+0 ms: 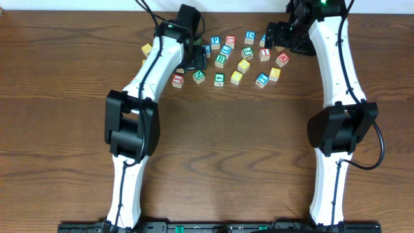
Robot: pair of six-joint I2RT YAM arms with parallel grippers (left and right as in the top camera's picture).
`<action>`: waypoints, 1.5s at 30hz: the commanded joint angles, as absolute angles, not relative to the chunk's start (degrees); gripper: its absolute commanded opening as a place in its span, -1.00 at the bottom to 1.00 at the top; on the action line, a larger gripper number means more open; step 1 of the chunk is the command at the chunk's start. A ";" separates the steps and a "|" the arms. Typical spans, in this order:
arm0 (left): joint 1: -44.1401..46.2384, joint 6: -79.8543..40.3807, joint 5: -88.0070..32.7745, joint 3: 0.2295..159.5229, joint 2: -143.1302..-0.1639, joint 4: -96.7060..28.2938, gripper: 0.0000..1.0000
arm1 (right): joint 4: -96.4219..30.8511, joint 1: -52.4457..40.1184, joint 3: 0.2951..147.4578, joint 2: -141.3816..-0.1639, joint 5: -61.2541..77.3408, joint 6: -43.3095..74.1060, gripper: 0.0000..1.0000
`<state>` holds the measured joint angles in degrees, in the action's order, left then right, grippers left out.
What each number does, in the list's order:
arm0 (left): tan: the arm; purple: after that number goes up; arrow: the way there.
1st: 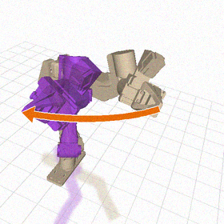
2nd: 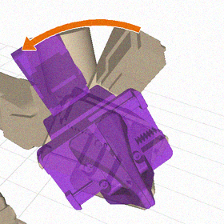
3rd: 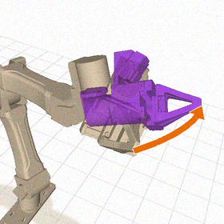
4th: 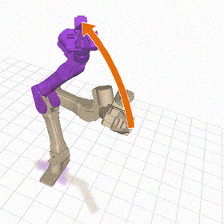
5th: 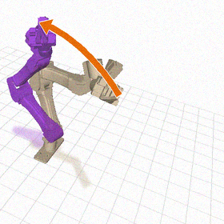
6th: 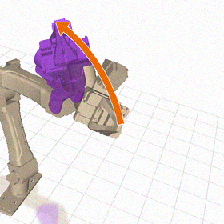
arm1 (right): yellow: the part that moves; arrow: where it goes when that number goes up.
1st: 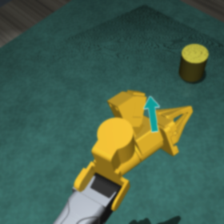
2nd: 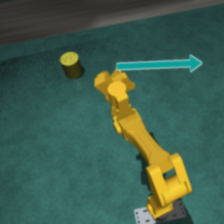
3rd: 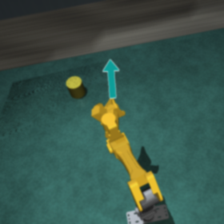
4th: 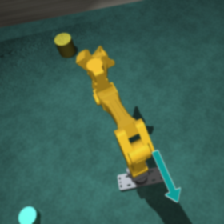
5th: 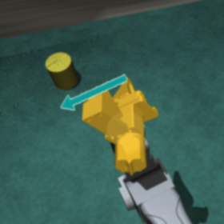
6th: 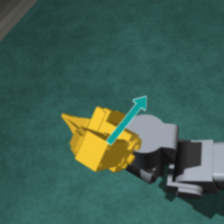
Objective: Spell out NEURIPS
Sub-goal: 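Lower the left gripper onto the green N block and grasp it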
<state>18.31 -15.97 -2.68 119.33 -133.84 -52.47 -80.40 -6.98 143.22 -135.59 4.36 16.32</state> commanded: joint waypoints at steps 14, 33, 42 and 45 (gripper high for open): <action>19.68 16.93 -10.02 117.21 -135.28 -52.93 0.47 | -80.58 -7.60 144.31 -134.80 4.67 16.69 0.99; 19.86 16.84 -9.87 117.21 -138.96 -49.36 0.14 | -80.58 -7.60 144.31 -134.80 4.67 16.69 0.98; 20.01 16.84 -9.87 116.36 -139.35 -48.73 0.13 | -80.58 -7.60 144.31 -134.80 4.67 16.69 0.99; 20.03 16.84 -9.87 116.31 -139.35 -48.69 0.11 | -80.58 -7.60 144.31 -134.80 4.67 16.69 0.99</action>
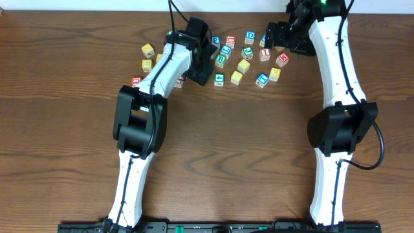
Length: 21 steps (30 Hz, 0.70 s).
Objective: Spell out NEURIPS
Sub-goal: 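Lower the left gripper onto the green N block and grasp it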
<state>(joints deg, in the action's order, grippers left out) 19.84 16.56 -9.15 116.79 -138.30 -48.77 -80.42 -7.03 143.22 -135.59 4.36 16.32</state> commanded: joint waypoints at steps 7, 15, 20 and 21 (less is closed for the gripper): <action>20.29 16.67 -9.87 115.33 -139.35 -48.90 0.02 | -80.58 -7.60 144.31 -134.80 4.67 16.69 0.99; 20.29 15.55 -9.87 115.28 -139.35 -48.90 -0.15 | -80.58 -7.60 144.31 -134.80 4.67 16.69 0.99; 20.27 12.78 -9.47 115.28 -139.31 -48.82 -0.31 | -80.58 -7.60 144.31 -134.80 4.67 16.69 0.98; 20.27 10.68 -8.25 115.31 -139.31 -48.62 -0.32 | -80.58 -7.60 144.31 -134.80 4.67 16.69 0.98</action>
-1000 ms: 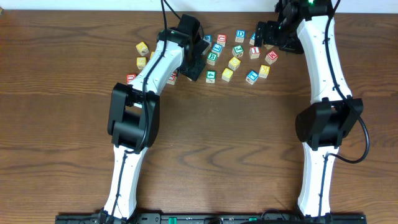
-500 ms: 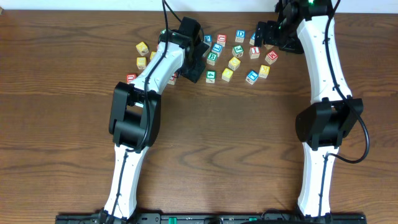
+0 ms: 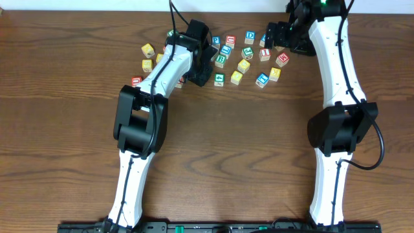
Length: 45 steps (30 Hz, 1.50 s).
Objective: Spell out NEURIPS
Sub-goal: 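Lower the left gripper onto the green N block and grasp it, then carry the green N block toward the table center with left gripper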
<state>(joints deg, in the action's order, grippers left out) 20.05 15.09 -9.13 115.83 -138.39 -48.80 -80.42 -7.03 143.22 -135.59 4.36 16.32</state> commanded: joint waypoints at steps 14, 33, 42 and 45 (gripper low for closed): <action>20.27 -3.03 -5.21 115.52 -132.38 -50.39 -0.32 | -80.58 -7.60 144.31 -134.80 4.67 16.69 0.99; 20.34 -16.56 -1.89 110.69 -113.30 -75.94 -0.32 | -80.58 -7.60 144.31 -134.80 4.67 16.69 0.99; 20.34 -17.21 -1.91 90.19 -113.32 -61.34 -0.32 | -80.58 -7.60 144.31 -134.80 4.67 16.69 0.99; 20.34 -16.47 -2.09 85.89 -113.36 -55.61 -0.32 | -80.58 -7.60 144.31 -134.80 4.67 16.69 0.99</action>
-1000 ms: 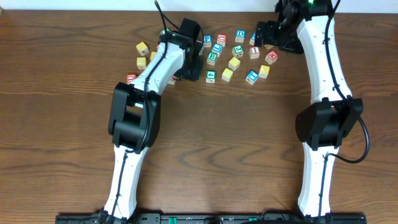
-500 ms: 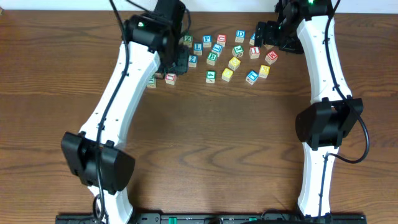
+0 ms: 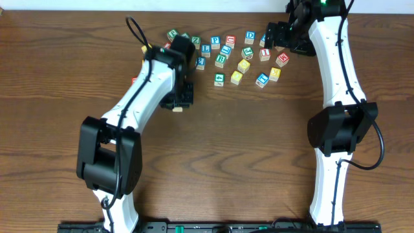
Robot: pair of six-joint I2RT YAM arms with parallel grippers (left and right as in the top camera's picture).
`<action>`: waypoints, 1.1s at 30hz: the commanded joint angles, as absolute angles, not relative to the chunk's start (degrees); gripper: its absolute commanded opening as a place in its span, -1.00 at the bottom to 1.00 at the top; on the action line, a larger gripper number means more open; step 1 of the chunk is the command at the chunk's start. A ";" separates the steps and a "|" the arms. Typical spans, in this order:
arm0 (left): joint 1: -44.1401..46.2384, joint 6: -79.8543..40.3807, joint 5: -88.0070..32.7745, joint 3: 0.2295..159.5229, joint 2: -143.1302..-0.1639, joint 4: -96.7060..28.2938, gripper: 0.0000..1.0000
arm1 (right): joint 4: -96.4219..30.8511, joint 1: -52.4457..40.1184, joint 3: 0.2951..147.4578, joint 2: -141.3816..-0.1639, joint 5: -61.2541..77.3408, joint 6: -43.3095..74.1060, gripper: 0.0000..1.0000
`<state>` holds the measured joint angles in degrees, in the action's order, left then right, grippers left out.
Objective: Spell out NEURIPS
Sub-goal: 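Carry the green N block toward the table center with left gripper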
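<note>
Several coloured letter blocks lie scattered at the back of the table, among them a blue block [image 3: 226,50], a yellow block [image 3: 244,65] and a green block [image 3: 219,79]. My left gripper [image 3: 179,102] hangs in front of the cluster over bare wood. A pale wooden block [image 3: 178,108] shows just under its fingers, its letter hidden. My right gripper [image 3: 273,33] sits at the back right edge of the cluster, and its jaws cannot be made out.
A red block [image 3: 136,81] peeks out to the left of the left arm. A green block [image 3: 172,34] lies at the far back left. The wooden table [image 3: 226,149] stretches toward the front.
My left gripper has moved from the left side of the cluster toward the front and left, and a pale block now shows beneath it. The right arm has not moved.
My left gripper first hovered over the left part of the cluster beside a green block and a red block. At the two later moments it was down on that spot. Now it is in front of the cluster with a block, and the green block's place is bare.
</note>
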<state>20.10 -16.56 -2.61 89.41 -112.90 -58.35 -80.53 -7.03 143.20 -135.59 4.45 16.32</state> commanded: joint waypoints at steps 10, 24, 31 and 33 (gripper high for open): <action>20.34 -11.90 -2.52 76.25 -113.47 -40.16 -0.32 | -80.58 -7.60 144.31 -134.80 4.67 16.69 0.99; 20.34 -11.86 -2.55 73.30 -113.49 -35.68 -0.31 | -80.58 -7.60 144.31 -134.80 4.67 16.69 0.98; 20.34 -10.13 -2.52 73.12 -113.49 -35.03 -0.28 | -80.58 -7.60 144.31 -134.80 4.67 16.69 0.98; 20.34 -9.65 -2.52 73.12 -113.49 -34.81 -0.29 | -80.58 -7.60 144.31 -134.80 4.67 16.69 0.99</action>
<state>20.10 -11.73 -2.66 73.71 -113.21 -35.22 -80.53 -7.03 143.22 -135.59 4.49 16.32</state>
